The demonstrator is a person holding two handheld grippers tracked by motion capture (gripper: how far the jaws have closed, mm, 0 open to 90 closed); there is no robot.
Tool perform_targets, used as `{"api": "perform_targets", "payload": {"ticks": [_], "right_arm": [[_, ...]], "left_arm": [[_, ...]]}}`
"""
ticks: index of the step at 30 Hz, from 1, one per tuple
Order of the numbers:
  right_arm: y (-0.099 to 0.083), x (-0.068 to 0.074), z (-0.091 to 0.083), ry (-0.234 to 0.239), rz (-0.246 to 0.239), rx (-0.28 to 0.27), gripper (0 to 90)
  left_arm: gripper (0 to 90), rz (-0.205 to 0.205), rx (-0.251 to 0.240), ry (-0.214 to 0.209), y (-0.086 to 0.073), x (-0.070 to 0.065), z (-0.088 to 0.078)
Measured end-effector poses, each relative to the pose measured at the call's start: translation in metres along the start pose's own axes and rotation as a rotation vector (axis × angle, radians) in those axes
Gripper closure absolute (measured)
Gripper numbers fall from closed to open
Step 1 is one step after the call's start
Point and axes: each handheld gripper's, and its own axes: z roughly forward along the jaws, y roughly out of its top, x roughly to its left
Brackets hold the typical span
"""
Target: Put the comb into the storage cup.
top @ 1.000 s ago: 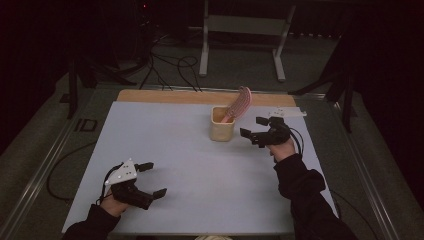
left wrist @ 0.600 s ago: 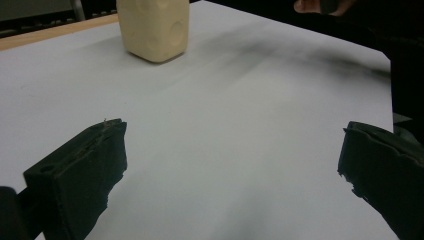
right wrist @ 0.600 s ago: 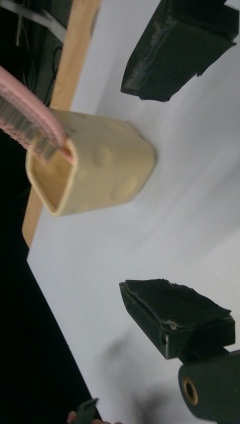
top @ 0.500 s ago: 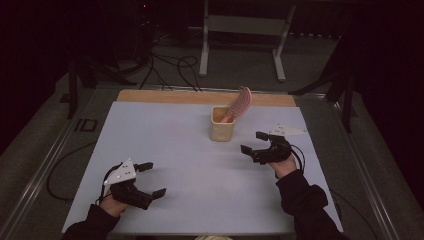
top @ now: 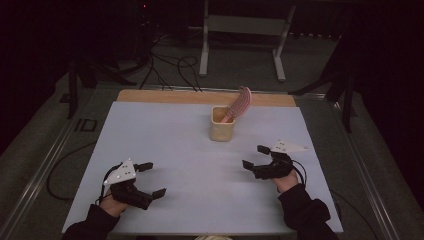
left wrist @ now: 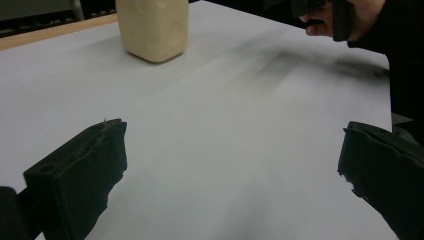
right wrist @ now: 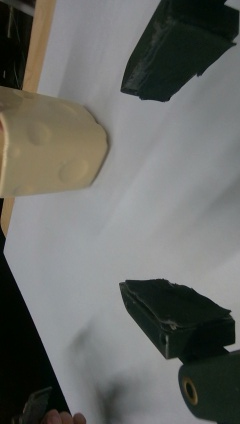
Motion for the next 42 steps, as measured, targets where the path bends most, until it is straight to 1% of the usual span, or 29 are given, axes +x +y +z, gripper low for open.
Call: {"api": "perform_targets", "payload": {"ticks": [4, 6, 10, 11, 16, 18, 20, 22, 25, 26, 28, 31, 35, 38, 42], "right_arm": [[-0.009, 0.001, -0.004, 0.010, -0.004, 0.006, 9.7], [-0.014, 0.002, -0.006, 0.006, -0.008, 0.014, 9.7], [-0.022, 0.002, -0.011, 0.018, 0.001, 0.012, 9.7], [-0.024, 0.002, -0.012, 0.016, 0.000, 0.020, 9.7], [-0.033, 0.005, -0.019, -0.002, -0.015, 0.024, 9.7], [-0.036, 0.006, -0.023, -0.001, -0.019, 0.017, 9.7], [-0.040, 0.008, -0.026, -0.014, -0.026, 0.012, 9.7], [-0.043, 0.009, -0.030, -0.017, -0.019, 0.001, 9.7], [-0.047, 0.010, -0.034, -0.030, -0.024, 0.002, 9.7], [-0.049, 0.010, -0.035, -0.026, -0.018, 0.003, 9.7], [-0.052, 0.011, -0.037, -0.033, -0.018, 0.001, 9.7], [-0.057, 0.011, -0.041, -0.038, -0.006, -0.006, 9.7], [-0.062, 0.008, -0.044, -0.053, -0.009, 0.001, 9.8], [-0.063, 0.004, -0.045, -0.070, -0.007, -0.005, 9.8], [-0.063, 0.003, -0.045, -0.088, -0.029, 0.000, 9.8]], "left_arm": [[0.1, -0.001, 0.000, -0.001, 0.000, 0.000, 0.000], [0.1, 0.000, 0.000, -0.001, 0.000, 0.000, 0.000], [0.1, 0.000, -0.001, 0.000, 0.000, 0.000, -0.001], [0.1, 0.000, -0.001, 0.000, 0.000, 0.000, -0.001], [0.1, -0.001, -0.001, -0.001, 0.000, 0.000, -0.001], [0.1, 0.001, 0.000, 0.000, 0.000, 0.000, -0.001], [0.1, 0.000, -0.001, -0.001, 0.000, 0.000, -0.001], [0.1, 0.001, -0.001, -0.002, 0.000, -0.001, -0.001], [0.0, 0.001, -0.001, -0.002, 0.000, -0.001, -0.001], [0.1, 0.001, -0.002, -0.002, -0.001, -0.001, -0.001], [0.1, 0.001, -0.003, -0.001, -0.001, -0.001, -0.001], [0.1, -0.001, -0.004, -0.001, -0.001, -0.001, -0.002], [0.1, -0.002, -0.006, 0.002, -0.001, -0.001, -0.002], [0.1, -0.003, -0.008, 0.002, -0.001, -0.001, -0.001], [0.1, -0.006, -0.007, 0.003, -0.003, -0.001, 0.000]]}}
